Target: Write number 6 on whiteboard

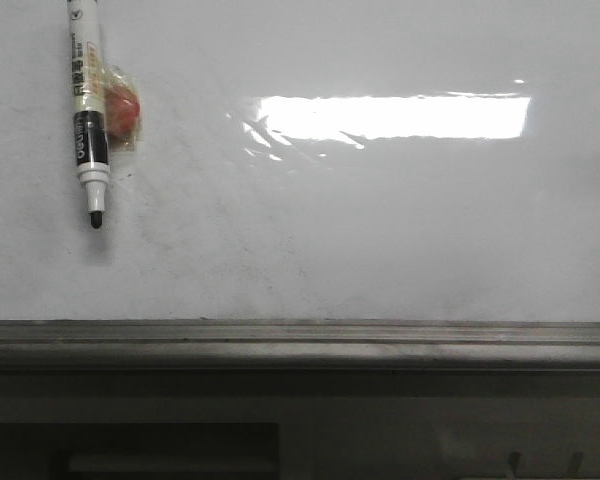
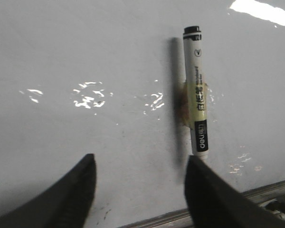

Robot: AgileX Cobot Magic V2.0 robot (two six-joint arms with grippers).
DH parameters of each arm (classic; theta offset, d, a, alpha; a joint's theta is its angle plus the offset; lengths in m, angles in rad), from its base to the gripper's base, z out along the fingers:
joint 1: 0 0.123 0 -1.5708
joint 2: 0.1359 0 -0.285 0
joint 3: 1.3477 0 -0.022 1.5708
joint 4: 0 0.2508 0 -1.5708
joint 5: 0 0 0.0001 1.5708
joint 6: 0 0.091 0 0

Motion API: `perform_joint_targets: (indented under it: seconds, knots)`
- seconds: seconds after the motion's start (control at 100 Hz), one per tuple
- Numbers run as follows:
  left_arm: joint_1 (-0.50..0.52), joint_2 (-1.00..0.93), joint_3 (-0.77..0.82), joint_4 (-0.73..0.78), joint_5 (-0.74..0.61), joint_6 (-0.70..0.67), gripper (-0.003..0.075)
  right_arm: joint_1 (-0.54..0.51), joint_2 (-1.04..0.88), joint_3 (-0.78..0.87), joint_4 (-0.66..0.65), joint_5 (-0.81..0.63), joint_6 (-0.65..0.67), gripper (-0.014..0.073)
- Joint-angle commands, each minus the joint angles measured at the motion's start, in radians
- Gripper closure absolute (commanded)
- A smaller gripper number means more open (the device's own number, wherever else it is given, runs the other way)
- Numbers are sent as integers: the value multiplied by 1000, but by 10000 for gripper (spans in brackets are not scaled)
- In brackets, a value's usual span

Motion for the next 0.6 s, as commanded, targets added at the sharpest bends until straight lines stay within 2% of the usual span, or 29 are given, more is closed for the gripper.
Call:
perform_joint_targets:
  seconds: [0.0,0.12,0.22,0.41,0.59]
  knots:
    - [-39,66,-37,-170,-87,112,175,-2,10,-38,16,-58,-15,125]
    - [-90,151,-43,-413,-118,335,201,-2,10,-38,16,-60,-15,125]
    - [-135,230,-72,-520,-119,445,206,-2,10,-38,16,-64,-15,125]
    - [-225,388,-146,-553,-128,506,206,-2,10,-38,16,-71,-15,125]
    - [-260,497,-179,-555,-151,521,206,-2,10,-38,16,-72,-15,125]
